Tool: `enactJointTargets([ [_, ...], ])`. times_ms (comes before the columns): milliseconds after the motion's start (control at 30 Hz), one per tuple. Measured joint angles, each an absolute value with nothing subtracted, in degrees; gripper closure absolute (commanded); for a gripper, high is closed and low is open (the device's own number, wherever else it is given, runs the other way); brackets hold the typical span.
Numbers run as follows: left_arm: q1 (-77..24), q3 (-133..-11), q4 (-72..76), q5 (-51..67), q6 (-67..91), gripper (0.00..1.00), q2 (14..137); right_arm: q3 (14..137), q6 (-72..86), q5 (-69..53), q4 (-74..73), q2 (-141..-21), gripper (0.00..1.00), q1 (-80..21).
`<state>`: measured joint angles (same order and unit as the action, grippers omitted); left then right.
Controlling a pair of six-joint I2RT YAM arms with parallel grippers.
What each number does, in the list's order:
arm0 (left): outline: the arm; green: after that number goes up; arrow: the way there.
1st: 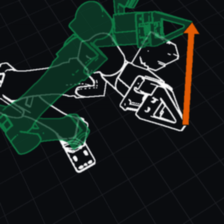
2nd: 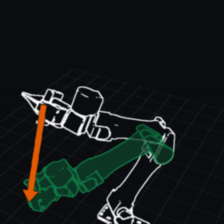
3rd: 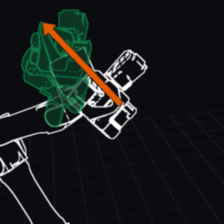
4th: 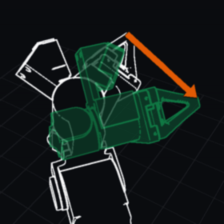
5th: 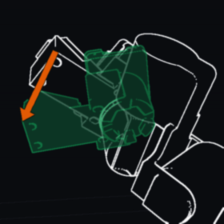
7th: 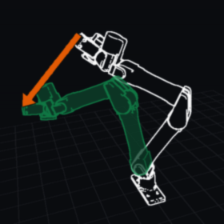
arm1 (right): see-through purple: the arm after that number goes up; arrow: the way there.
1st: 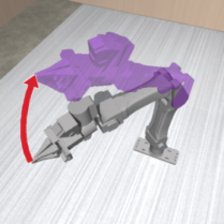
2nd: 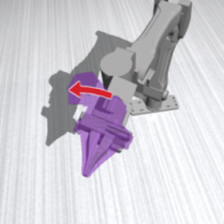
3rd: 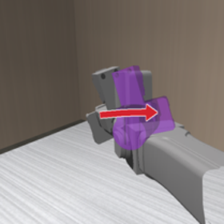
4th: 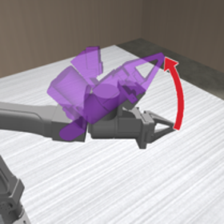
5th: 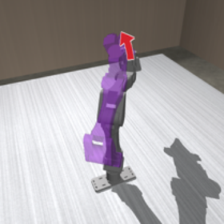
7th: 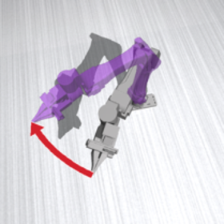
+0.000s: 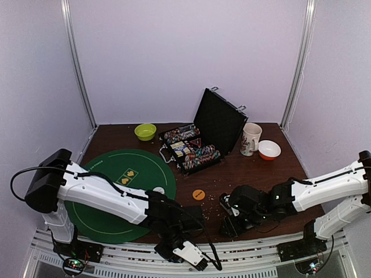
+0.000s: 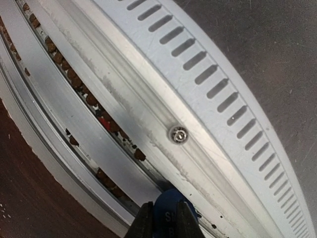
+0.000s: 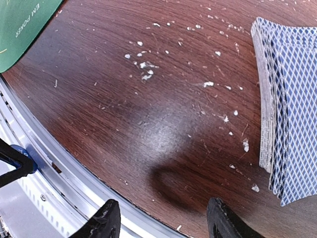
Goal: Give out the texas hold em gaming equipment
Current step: Pick up the small blind button from the corner of the board.
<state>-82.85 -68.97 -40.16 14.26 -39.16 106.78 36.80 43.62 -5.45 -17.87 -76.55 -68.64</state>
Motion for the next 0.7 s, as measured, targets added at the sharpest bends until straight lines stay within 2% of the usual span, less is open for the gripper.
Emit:
enactJointTargets([
  [500, -81.89, -67.07, -40.53, 9.41, -25.76, 1.0, 97.21, 39.83, 42.39, -5.39, -20.05, -76.79, 0.36, -68.64],
  [600, -79.05, -66.35, -39.46, 6.15, -14.48, 1.0, 94.3, 40.38, 42.28, -5.17, -20.53, -76.77, 0.36, -68.64],
  [700, -73.12, -61.8, -34.3, 1.32, 1.78, 1.0, 86.11, 41.19, 41.91, -4.75, -21.21, -76.75, 0.36, -68.64],
])
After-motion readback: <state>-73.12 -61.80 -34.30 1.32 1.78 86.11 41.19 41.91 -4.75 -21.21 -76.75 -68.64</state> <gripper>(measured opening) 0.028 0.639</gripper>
